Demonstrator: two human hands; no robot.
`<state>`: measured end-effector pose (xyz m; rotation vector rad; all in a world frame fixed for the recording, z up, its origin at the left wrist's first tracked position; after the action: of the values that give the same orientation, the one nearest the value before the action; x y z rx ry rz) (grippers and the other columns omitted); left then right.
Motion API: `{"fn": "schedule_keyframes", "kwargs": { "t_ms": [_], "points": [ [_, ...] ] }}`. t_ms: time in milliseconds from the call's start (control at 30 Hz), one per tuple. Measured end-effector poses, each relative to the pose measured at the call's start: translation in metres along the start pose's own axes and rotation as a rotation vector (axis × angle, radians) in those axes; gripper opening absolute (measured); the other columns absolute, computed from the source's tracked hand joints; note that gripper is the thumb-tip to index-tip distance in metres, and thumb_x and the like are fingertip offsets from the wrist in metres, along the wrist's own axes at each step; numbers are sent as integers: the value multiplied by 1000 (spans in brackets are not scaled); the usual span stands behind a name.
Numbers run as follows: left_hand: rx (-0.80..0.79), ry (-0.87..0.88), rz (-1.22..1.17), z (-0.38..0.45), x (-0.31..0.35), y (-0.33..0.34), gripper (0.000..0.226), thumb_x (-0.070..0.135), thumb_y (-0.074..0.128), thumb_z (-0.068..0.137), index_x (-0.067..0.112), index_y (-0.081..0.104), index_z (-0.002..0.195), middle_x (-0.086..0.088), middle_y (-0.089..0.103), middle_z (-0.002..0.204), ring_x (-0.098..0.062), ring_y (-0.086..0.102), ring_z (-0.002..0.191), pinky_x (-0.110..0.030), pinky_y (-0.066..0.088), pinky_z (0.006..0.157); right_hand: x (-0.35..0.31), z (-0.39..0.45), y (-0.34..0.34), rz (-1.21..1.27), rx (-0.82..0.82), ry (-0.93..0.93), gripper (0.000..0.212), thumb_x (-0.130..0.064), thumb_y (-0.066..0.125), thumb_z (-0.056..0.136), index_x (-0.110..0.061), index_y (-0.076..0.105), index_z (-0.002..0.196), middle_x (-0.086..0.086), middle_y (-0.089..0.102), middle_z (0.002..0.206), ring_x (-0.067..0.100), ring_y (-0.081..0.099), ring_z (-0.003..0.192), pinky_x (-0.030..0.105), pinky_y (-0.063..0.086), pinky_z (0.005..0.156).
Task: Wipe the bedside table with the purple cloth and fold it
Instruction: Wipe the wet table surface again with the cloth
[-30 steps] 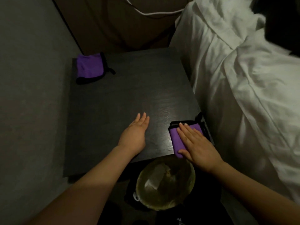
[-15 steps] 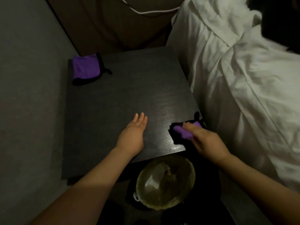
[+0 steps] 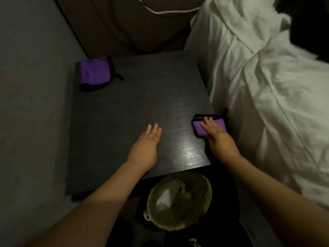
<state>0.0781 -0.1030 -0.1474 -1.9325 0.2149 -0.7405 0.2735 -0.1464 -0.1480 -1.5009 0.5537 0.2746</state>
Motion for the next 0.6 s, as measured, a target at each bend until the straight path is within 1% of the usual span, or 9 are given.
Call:
{"fn": "schedule_keyframes", "kwargs": {
  "t_ms": [133, 233, 333, 400, 433, 467, 500, 567, 600],
  "points": [
    [-10, -4, -29, 0, 0, -2, 78, -7, 40, 81, 15, 4, 147, -2, -2, 158, -16, -4, 146, -21, 4, 115, 3, -30, 5, 8, -2, 31, 51, 10, 58, 77, -4, 51, 125, 19, 43, 137, 33, 37, 129, 37, 22, 106],
    [-3, -14, -54, 1, 3, -6, 76, -6, 38, 82, 15, 4, 147, -1, -2, 158, -16, -4, 146, -21, 5, 115, -4, -42, 5, 9, 49, 50, 55, 14, 61, 72, -4, 52, 124, 21, 44, 135, 37, 40, 125, 45, 20, 105],
    [-5, -18, -62, 0, 5, -7, 76, -5, 39, 83, 16, 4, 147, -1, -1, 158, -16, -4, 146, -22, 5, 116, -18, -55, 7, 31, 91, 96, 59, 14, 62, 72, -6, 50, 126, 17, 43, 136, 30, 35, 127, 45, 20, 105],
    [-4, -26, -65, -1, 4, -7, 76, -5, 40, 83, 16, 4, 147, 0, -1, 158, -15, -4, 146, -23, 6, 116, -32, -62, 16, 25, 90, 69, 62, 14, 65, 67, -6, 52, 124, 18, 47, 133, 34, 41, 124, 49, 21, 103],
    [-2, -30, -68, -1, 3, -7, 76, -5, 40, 83, 16, 5, 147, 0, -1, 158, -15, -3, 146, -23, 7, 116, -40, -65, 23, 23, 81, 43, 62, 12, 66, 65, -5, 53, 123, 19, 50, 130, 36, 45, 121, 48, 24, 103],
    [1, -35, -75, -1, 3, -6, 76, -4, 41, 83, 16, 6, 147, 0, 0, 158, -15, -3, 146, -23, 8, 116, -49, -67, 30, 29, 68, 15, 60, 9, 64, 65, -5, 54, 122, 19, 52, 128, 37, 48, 118, 40, 25, 106],
    [4, -38, -80, 1, 2, -6, 76, -4, 41, 82, 16, 7, 147, 0, 1, 158, -15, -2, 146, -24, 9, 117, -58, -69, 38, 47, 43, -10, 57, 3, 59, 65, -6, 54, 121, 19, 54, 127, 37, 50, 117, 30, 20, 109],
    [8, -45, -89, 3, 1, -8, 75, -4, 42, 82, 15, 10, 146, -1, 3, 158, -15, -1, 146, -25, 12, 117, -77, -70, 52, 72, -27, -47, 54, -10, 44, 68, -8, 54, 121, 17, 55, 127, 33, 50, 117, 20, 11, 108],
    [7, -46, -97, 4, 1, -8, 74, -3, 43, 82, 15, 12, 146, -1, 4, 158, -16, 1, 146, -25, 13, 117, -86, -70, 58, 73, -56, -63, 55, -13, 39, 68, -8, 55, 120, 16, 56, 126, 30, 51, 117, 19, 10, 108]
  ]
}}
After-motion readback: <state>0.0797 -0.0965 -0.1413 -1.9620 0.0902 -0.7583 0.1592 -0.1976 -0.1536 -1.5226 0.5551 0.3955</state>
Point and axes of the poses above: each hand's wrist, its own z-axis towards the middle knuckle, its own y-axis out of the palm, x = y × z, the point moved 9 cm from there along z, towards the middle knuckle
